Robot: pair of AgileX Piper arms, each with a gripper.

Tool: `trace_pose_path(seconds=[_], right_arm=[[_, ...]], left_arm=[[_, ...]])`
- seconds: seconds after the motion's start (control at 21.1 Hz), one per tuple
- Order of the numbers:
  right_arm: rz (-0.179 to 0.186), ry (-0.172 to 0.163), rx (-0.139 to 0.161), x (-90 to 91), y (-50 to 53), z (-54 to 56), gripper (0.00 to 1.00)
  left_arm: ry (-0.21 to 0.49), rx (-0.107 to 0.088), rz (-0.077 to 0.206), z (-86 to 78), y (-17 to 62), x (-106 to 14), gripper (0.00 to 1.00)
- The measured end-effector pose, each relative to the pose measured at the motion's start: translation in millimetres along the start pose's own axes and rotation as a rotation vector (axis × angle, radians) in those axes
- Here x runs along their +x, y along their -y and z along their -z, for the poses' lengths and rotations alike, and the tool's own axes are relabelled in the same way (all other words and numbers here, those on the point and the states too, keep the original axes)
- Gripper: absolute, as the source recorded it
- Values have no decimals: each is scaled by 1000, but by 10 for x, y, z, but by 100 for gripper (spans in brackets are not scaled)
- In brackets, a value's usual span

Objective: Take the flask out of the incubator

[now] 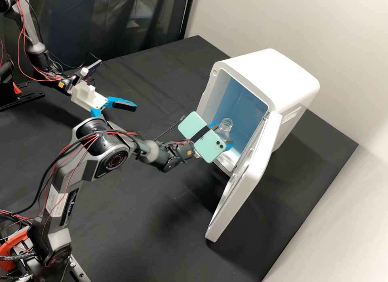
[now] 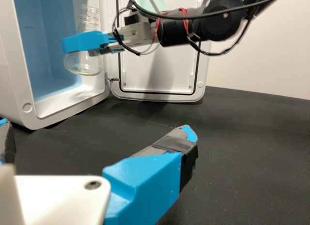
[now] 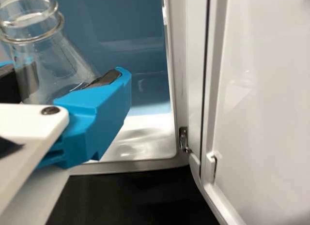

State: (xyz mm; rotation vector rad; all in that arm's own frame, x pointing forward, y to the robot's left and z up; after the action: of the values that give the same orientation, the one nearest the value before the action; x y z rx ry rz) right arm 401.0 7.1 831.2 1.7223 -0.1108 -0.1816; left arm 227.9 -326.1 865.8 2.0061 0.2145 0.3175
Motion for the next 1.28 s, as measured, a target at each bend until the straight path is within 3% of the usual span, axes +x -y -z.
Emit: trace_pose_path(seconds=[0.19,0.38,0.52,0.76,0.95,1.04,1.09,1.28], right_arm=[[-14,-23,-8,-154,45,-66,0],[-10,-15,-10,-274,118,-174,0],[-15,-9,-14,-362,128,-255,0],[-24,-32,-37,-571,132,-351,0],[-36,-52,-48,-680,103,-410,0],[-41,-63,-51,-808,68,-456,0],[-50,-72,-50,-841,38,-460,0],[-84,-104,-33,-985,-64,-500,0]], left_arm=[[2,2,-6,-5,-15,-4,100],[4,4,-14,-23,-37,-39,100],[-1,-18,-19,-15,-48,-56,100],[-3,-17,-23,-12,-58,-68,100],[-5,-16,-27,-15,-69,-99,100],[-5,-34,-24,-21,-62,-124,100],[-4,-32,-28,-24,-72,-125,100],[-5,-32,-27,-17,-72,-129,100]])
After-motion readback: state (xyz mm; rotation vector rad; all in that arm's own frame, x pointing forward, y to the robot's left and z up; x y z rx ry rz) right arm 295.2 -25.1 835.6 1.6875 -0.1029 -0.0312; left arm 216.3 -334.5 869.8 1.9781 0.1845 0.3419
